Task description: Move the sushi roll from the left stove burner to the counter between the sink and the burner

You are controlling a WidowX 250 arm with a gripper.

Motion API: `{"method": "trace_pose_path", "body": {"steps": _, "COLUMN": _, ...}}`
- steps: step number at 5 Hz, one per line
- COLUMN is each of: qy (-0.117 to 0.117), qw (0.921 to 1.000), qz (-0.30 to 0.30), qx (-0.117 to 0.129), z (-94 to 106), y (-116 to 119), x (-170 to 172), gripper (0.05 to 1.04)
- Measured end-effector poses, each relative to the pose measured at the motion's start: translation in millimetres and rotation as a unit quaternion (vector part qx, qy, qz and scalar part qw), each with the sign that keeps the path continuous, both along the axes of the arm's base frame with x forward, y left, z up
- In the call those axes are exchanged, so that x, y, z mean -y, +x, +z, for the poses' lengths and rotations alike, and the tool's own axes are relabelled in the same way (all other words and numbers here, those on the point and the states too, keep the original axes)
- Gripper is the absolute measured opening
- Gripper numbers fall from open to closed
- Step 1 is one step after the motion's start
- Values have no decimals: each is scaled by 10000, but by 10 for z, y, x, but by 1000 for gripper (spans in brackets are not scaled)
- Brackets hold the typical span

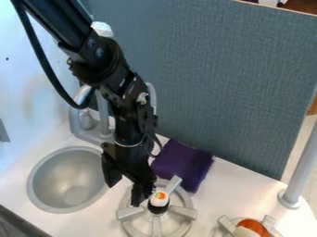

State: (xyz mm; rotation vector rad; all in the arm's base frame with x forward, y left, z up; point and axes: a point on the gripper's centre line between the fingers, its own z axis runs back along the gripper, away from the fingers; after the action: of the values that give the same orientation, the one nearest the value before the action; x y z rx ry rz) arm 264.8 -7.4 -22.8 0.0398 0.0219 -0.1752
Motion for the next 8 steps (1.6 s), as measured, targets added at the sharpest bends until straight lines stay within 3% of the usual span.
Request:
{"method": "trace_pose_path", "body": {"steps": 1, "qy": 8, "qw": 9999, "qz": 0, "qx": -145, "z": -72, "y": -40, "x": 2, "gripper": 1000}}
{"method": "trace_pose_path", "body": {"steps": 3, "qy": 162, "qw": 9989, "qz": -446, "qx": 39, "z": -175, "y": 277, "x": 183, "gripper": 1000}}
{"method": "trace_pose_path", "body": {"steps": 4, "qy": 167, "qw": 9982, "qz": -577, "qx": -43, "z": -299, "y": 354, "x": 211, "gripper": 1000}}
{"method": "trace_pose_path", "body": {"steps": 8, "qy": 19, "qw": 9981, "qz": -559, "qx": -274, "z": -579, "y": 452, "x": 282, "gripper": 1000}}
